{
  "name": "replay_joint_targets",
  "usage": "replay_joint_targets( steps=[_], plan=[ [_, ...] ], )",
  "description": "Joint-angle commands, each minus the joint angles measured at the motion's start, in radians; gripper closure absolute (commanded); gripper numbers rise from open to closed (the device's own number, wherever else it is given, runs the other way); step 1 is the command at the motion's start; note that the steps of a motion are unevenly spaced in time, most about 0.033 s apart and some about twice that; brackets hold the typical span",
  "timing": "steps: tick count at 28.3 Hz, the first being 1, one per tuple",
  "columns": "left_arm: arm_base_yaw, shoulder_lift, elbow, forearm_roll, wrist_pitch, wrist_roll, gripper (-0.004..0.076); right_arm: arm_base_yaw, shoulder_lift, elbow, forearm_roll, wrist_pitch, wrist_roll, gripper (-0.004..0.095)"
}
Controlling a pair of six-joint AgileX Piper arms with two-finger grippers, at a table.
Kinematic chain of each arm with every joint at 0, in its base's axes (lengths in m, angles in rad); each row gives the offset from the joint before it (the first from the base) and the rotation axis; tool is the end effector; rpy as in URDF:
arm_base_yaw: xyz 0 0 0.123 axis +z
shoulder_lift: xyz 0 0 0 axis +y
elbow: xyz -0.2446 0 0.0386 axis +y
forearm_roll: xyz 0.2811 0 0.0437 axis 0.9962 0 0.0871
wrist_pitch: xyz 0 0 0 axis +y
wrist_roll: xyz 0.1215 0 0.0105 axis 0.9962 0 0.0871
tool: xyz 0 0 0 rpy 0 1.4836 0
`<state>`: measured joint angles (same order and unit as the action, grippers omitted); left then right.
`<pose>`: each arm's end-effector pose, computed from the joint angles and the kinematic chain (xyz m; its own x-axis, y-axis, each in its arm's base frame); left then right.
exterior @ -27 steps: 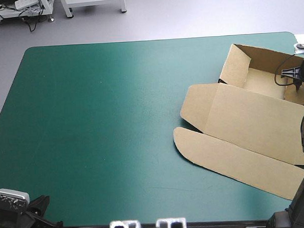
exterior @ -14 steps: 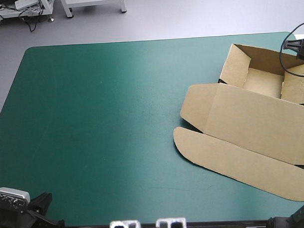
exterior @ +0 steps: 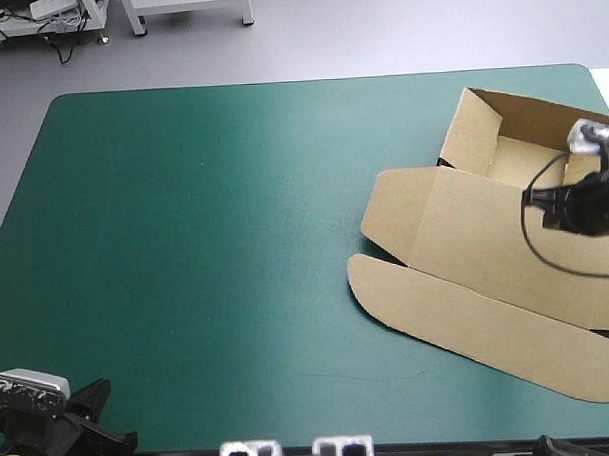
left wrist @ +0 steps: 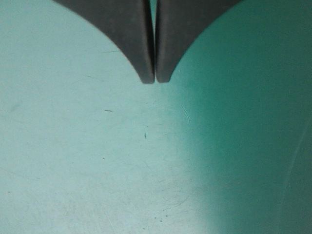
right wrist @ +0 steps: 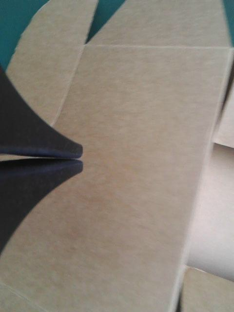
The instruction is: Fold the box
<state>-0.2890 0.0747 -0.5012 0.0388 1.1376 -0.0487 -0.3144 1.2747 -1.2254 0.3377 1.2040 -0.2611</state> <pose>0.0929 -0.0231 0.2645 -0.5678 0.1350 -0.8120 0.2392 0.9710 -0.0058 0.2933 -0.0557 0.2923 -0.8820 0.1514 -0.4463 0.0540 0.9732 0.2234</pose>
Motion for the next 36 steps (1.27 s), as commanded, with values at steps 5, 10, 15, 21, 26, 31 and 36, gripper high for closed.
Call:
replay_joint_targets(
  steps=[5, 10, 15, 21, 26, 31, 36],
  plan=[
    [-0.002, 0.016, -0.02, -0.012, -0.071, -0.005, 0.0734, 0.131, -0.341, 0.344, 0.029, -0.138, -0.083, 0.0915],
    [-0.002, 0.016, -0.02, -0.016, -0.071, 0.006, 0.0734, 0.154, -0.536, 0.446, 0.009, -0.167, -0.063, 0.0915],
    [-0.002, 0.016, -0.02, -0.02, -0.071, 0.006, 0.0734, 0.154, -0.682, 0.552, -0.089, -0.159, -0.006, 0.0917],
    [-0.002, 0.016, -0.02, -0.02, -0.071, 0.006, 0.0734, 0.154, -0.8, 0.679, -0.082, -0.171, 0.013, 0.0917],
    [-0.002, 0.016, -0.02, -0.02, -0.071, 0.006, 0.0734, 0.154, -0.863, 0.722, -0.088, -0.177, -0.009, 0.0927],
    [-0.002, 0.016, -0.02, -0.02, -0.071, 0.006, 0.0734, 0.154, -0.893, 0.722, -0.088, -0.175, -0.009, 0.0928],
    [-0.002, 0.016, -0.02, -0.02, -0.071, 0.006, 0.0734, 0.154, -0.893, 0.722, -0.088, -0.175, -0.011, 0.0927]
  ],
)
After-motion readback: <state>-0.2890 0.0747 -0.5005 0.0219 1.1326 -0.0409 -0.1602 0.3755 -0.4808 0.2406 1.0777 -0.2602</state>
